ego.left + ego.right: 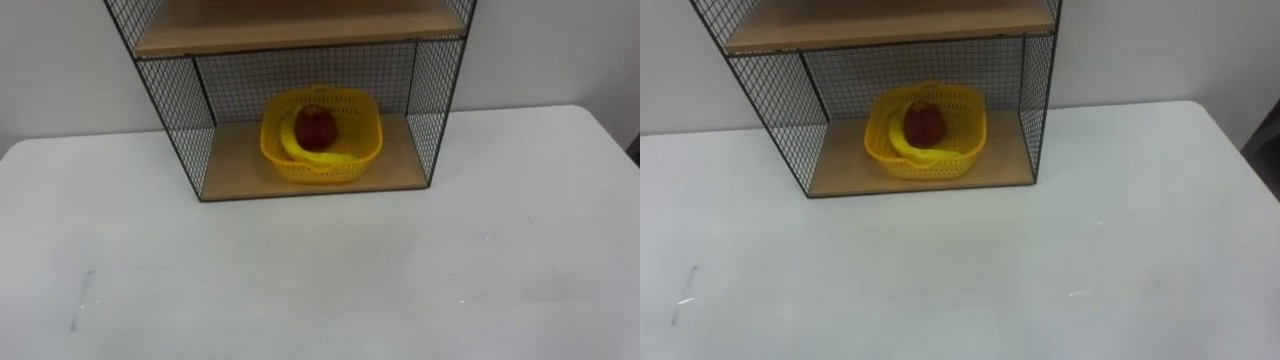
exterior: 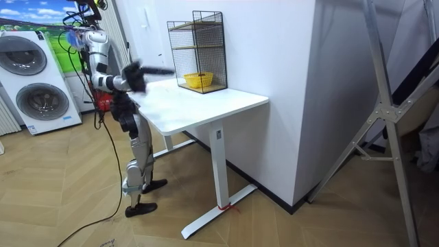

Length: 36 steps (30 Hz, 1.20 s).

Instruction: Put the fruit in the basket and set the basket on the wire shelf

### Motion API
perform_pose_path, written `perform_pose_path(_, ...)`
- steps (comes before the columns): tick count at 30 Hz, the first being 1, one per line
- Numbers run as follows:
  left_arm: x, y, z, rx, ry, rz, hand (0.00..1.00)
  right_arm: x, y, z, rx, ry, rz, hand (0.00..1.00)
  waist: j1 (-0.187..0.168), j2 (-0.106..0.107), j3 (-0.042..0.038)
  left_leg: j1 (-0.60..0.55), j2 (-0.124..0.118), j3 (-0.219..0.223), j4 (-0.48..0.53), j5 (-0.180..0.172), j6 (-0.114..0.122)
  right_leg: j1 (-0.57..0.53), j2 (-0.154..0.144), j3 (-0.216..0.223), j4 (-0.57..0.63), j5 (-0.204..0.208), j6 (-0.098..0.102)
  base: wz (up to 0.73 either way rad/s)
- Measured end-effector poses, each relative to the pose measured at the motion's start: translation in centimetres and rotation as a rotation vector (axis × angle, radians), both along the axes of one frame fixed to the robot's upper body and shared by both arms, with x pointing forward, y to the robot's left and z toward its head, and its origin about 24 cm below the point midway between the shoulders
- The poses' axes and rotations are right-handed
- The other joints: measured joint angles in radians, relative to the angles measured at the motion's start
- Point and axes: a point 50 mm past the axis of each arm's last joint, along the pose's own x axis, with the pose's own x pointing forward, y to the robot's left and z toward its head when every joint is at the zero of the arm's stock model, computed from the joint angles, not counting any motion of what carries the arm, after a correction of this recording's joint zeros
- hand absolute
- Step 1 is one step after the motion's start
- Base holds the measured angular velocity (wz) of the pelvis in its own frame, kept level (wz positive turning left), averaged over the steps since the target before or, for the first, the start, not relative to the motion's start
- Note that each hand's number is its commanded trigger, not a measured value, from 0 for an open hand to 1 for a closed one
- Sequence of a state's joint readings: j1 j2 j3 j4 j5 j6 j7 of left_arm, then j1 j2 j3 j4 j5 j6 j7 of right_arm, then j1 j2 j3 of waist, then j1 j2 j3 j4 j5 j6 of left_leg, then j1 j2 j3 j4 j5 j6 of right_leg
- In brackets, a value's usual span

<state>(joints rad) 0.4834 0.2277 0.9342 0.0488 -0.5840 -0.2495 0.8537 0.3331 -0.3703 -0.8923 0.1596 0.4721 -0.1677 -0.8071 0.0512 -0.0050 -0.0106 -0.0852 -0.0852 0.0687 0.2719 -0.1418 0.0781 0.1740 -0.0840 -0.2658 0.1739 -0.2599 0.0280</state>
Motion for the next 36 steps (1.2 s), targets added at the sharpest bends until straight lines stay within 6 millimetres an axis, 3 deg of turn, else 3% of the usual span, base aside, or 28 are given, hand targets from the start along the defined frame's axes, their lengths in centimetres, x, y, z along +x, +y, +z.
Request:
perform_pose_path(2, -1.5, 0.2, -2.5, -0.137, -0.015, 0.078, 0.0, -1.8, -0.5, -2.0, 0.129, -0.029, -0.093, 0.0, -0.016, 0.0, 0.0, -0.006, -0.002, -0.004, 0.004, -0.001, 0.002, -0.002, 0.0, -0.005, 0.001, 0.0, 0.001, 0.06)
perform_pose_path(5, -4.0, -0.2, -6.9, -0.351, 0.023, 0.177, 0.0, -5.0, -0.7, -6.0, 0.334, -0.013, -0.232, 0.0, -0.023, 0.001, 0.0025, -0.01, -0.002, -0.006, 0.003, -0.003, 0.003, -0.005, -0.001, -0.005, 0.0, 0.0, 0.001, 0.01)
perform_pose_path(6, -5.2, -0.7, -8.8, -0.444, 0.048, 0.211, 0.0, -6.7, -0.4, -8.1, 0.429, 0.011, -0.3, 0.0, -0.023, -0.004, -0.0005, -0.011, -0.003, -0.008, 0.002, -0.004, 0.001, -0.006, -0.002, -0.006, 0.001, 0.0, 0.001, 0.0)
perform_pose_path(8, -7.5, -2.0, -11.4, -0.581, 0.088, 0.275, 0.0, -9.6, 0.8, -11.2, 0.579, 0.041, -0.414, 0.0, -0.024, -0.008, -0.0033, -0.011, -0.003, -0.007, 0.003, -0.007, -0.001, -0.007, -0.006, -0.005, -0.003, -0.003, 0.001, 0.0)
perform_pose_path(10, -10.3, -4.5, -14.1, -0.745, 0.166, 0.349, 0.0, -12.9, 3.3, -14.3, 0.748, 0.109, -0.542, 0.0, -0.022, -0.012, -0.0053, -0.011, -0.002, -0.002, 0.007, -0.009, -0.001, -0.008, -0.009, 0.013, -0.001, -0.011, 0.003, -0.05)
perform_pose_path(13, -12.1, -6.6, -15.8, -0.868, 0.226, 0.386, 0.0, -15.3, 6.3, -16.7, 0.881, 0.187, -0.637, 0.0, -0.028, -0.012, -0.0048, -0.018, 0.002, -0.005, 0.032, -0.019, -0.001, -0.01, -0.007, 0.012, 0.017, -0.02, 0.002, 0.01)
perform_pose_path(16, -12.4, -8.0, -16.8, -0.934, 0.324, 0.327, 0.0, -16.3, 8.7, -18.3, 0.98, 0.259, -0.644, 0.0, -0.026, -0.011, -0.0046, -0.02, 0.009, 0.0, 0.039, -0.02, -0.001, -0.01, -0.004, 0.017, 0.017, -0.019, 0.001, -0.03)
perform_pose_path(19, -12.1, -9.3, -18.1, -1.024, 0.512, 0.167, 0.0, -16.6, 11.2, -19.9, 1.097, 0.316, -0.592, 0.0, -0.031, -0.009, -0.005, -0.016, 0.011, 0.003, 0.041, -0.02, -0.003, -0.003, -0.004, 0.022, 0.016, -0.016, -0.001, -0.03)
perform_pose_path(21, -11.2, -9.8, -18.8, -1.072, 0.653, 0.019, 0.0, -15.7, 12.3, -20.9, 1.157, 0.354, -0.525, 0.0, -0.046, -0.008, -0.0048, -0.01, 0.01, 0.002, 0.039, -0.02, -0.004, 0.004, -0.005, 0.018, 0.016, -0.016, 0.0, 0.02)
perform_pose_path(28, -4.6, -12.1, -21.7, -1.133, 1.013, -0.621, 0.0, -10.2, 14.5, -23.7, 1.338, 0.533, -0.04, 0.0, -0.07, -0.006, -0.0025, 0.028, 0.006, 0.001, 0.03, -0.016, -0.008, 0.033, -0.004, 0.023, 0.014, -0.013, 0.001, -0.01)
perform_pose_path(34, -0.3, -13.8, -22.9, -1.112, 1.148, -0.907, 0.0, -5.9, 15.3, -24.7, 1.336, 0.772, 0.407, 0.0, -0.07, -0.007, 0.0002, 0.033, 0.008, 0.008, 0.031, -0.018, -0.005, 0.035, 0.004, 0.025, 0.012, -0.014, -0.002, -0.03)
perform_pose_path(36, 0.4, -14.3, -23.1, -1.102, 1.201, -0.98, 0.0, -4.7, 15.7, -24.9, 1.316, 0.868, 0.545, 0.0, -0.066, -0.007, 0.0038, 0.033, 0.008, 0.009, 0.035, -0.017, 0.0, 0.035, 0.003, 0.021, 0.012, -0.014, -0.002, 0.0)
